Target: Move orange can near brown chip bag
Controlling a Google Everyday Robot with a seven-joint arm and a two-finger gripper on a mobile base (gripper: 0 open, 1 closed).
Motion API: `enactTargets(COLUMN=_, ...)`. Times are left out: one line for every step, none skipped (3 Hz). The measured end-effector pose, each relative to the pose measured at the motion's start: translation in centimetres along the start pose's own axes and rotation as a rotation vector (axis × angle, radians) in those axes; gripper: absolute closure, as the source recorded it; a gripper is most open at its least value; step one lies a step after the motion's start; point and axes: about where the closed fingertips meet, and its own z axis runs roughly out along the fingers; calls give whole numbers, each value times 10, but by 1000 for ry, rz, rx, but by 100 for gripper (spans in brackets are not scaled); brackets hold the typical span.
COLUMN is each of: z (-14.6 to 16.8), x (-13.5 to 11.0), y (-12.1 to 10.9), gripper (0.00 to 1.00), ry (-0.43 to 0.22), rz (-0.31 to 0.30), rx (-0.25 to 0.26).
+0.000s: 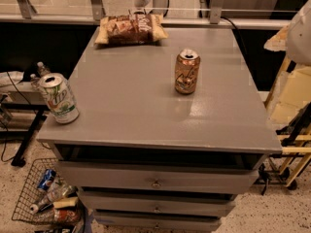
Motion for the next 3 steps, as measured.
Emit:
enactTargets(z=0, x=0, y=0, gripper=0, ry=0, rz=0, rx=0)
enactTargets(z=15, x=-2, y=-13, gripper=0, ry=-96, rz=66, rx=17)
enactTargets(z=55, x=-7, y=-56, gripper=0, ry=-318, rz=249, rx=17)
